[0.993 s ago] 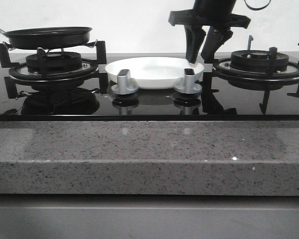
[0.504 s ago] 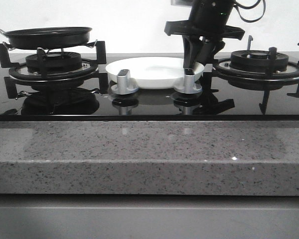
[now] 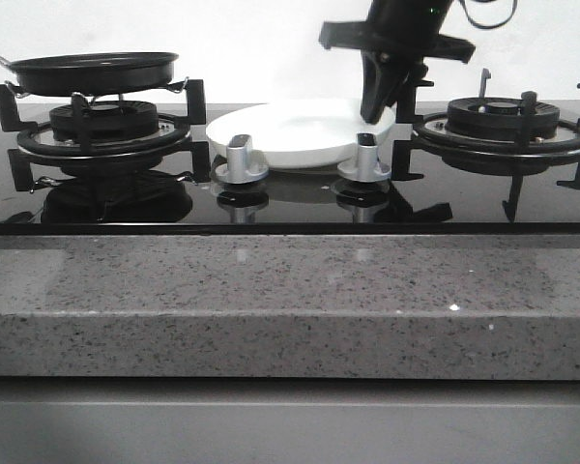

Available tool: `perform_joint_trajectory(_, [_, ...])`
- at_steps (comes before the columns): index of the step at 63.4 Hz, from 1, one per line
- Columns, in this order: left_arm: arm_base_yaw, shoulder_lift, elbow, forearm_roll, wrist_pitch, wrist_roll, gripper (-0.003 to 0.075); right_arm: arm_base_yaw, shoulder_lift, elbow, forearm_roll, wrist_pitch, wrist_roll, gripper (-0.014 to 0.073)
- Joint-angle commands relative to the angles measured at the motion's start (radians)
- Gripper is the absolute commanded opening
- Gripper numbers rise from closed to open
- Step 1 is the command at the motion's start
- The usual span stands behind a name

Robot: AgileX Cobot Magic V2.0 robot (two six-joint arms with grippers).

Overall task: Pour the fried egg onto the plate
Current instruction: 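Lift the white plate with the right gripper and bring it beside the pan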

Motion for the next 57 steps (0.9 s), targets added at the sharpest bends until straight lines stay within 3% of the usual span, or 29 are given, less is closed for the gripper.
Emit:
perform_joint_trajectory(1, [0.001, 0.002, -0.029, -0.004, -0.09, -0.009, 0.0638, -0.012, -0.101, -0.049, 0.026, 0.086, -0.002, -0.0117])
perform_joint_trajectory(23, [0.001, 0.002, -0.029, -0.004, -0.09, -0.009, 0.0638, -0.046, -0.213, -0.047, 0.126, 0.087, 0.019, -0.0117])
perform_joint_trajectory(33, [0.001, 0.002, -0.029, -0.004, -0.09, -0.009, 0.0638, -0.043, -0.29, 0.047, 0.178, 0.086, -0.016, -0.0117])
perform_joint_trajectory(43, [0.001, 0.002, -0.029, -0.004, -0.09, -0.009, 0.0638, -0.029, -0.423, 0.319, 0.21, -0.009, -0.076, -0.0117])
perform_joint_trajectory(57, [0.001, 0.002, -0.029, -0.004, -0.09, -0.009, 0.0638, 0.025, -0.663, 0.813, 0.218, -0.349, -0.107, -0.0117])
